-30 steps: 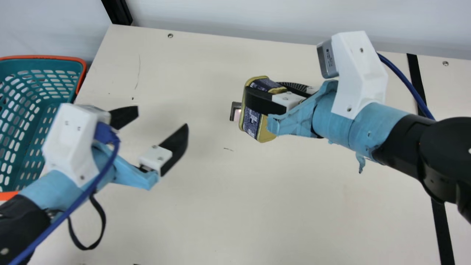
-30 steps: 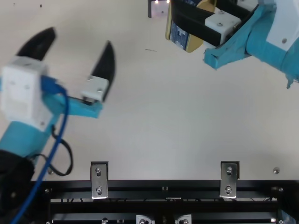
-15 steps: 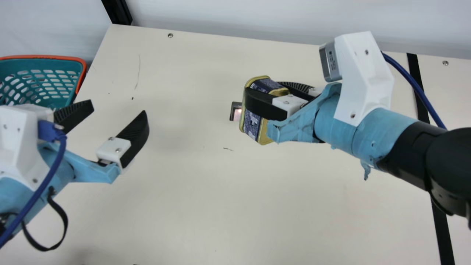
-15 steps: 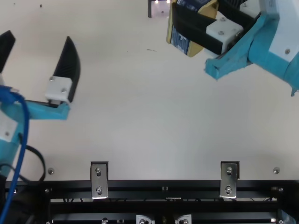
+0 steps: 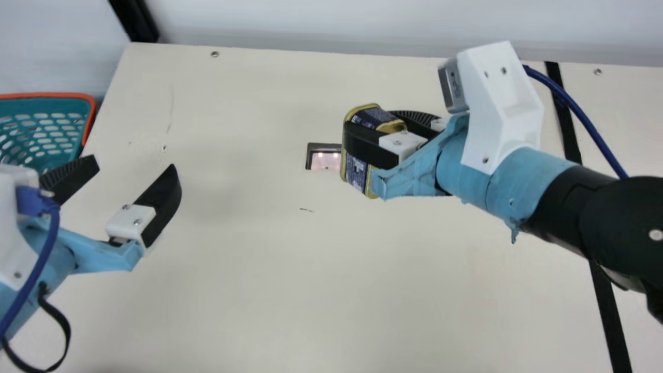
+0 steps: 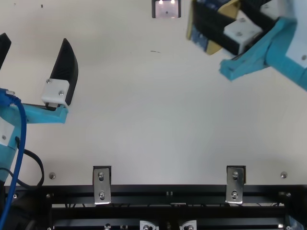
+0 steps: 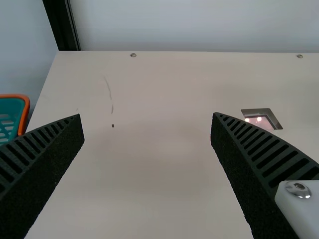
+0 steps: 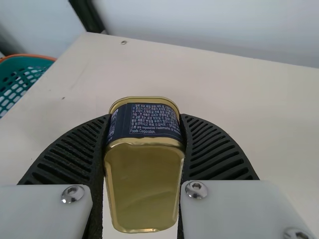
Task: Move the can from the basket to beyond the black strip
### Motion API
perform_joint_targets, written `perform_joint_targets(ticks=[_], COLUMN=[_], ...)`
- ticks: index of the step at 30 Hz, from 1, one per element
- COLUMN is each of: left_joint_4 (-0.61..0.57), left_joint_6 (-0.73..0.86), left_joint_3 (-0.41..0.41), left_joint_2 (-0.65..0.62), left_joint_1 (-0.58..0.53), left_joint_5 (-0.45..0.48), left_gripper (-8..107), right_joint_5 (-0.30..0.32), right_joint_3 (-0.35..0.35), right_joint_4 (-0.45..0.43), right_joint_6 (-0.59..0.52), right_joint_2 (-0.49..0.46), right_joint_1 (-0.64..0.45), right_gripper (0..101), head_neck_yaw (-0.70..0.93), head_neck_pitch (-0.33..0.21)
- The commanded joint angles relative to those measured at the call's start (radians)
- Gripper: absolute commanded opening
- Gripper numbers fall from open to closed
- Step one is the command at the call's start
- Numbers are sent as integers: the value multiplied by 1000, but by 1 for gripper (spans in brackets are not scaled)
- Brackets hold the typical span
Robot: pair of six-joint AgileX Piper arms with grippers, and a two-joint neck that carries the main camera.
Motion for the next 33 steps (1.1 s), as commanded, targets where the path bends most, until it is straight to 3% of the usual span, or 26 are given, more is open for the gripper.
perform_joint_targets(ticks=[1,8,17,24,33], left_joint_4=[0,0,0,0,0], left_joint_6=[0,0,0,0,0], left_joint_3=[0,0,0,0,0], left_joint_2=[0,0,0,0,0], left_joint_1=[0,0,0,0,0], left_joint_5=[0,0,0,0,0], left_gripper=[90,90,90,90,90], right_joint_5=[-6,10,83,140,185], right_joint_3=[3,12,19,11,-59], right_joint_4=[-47,-157,-235,-251,-252], right_joint_6=[29,103,119,41,-111], right_joint_2=[-6,-48,-116,-132,-76], right_joint_1=[-18,-115,-316,-508,-733], right_gripper=[0,0,0,0,0], head_neck_yaw=[-29,-127,-220,-242,-248], head_neck_pitch=[-27,-32,-43,-40,-31])
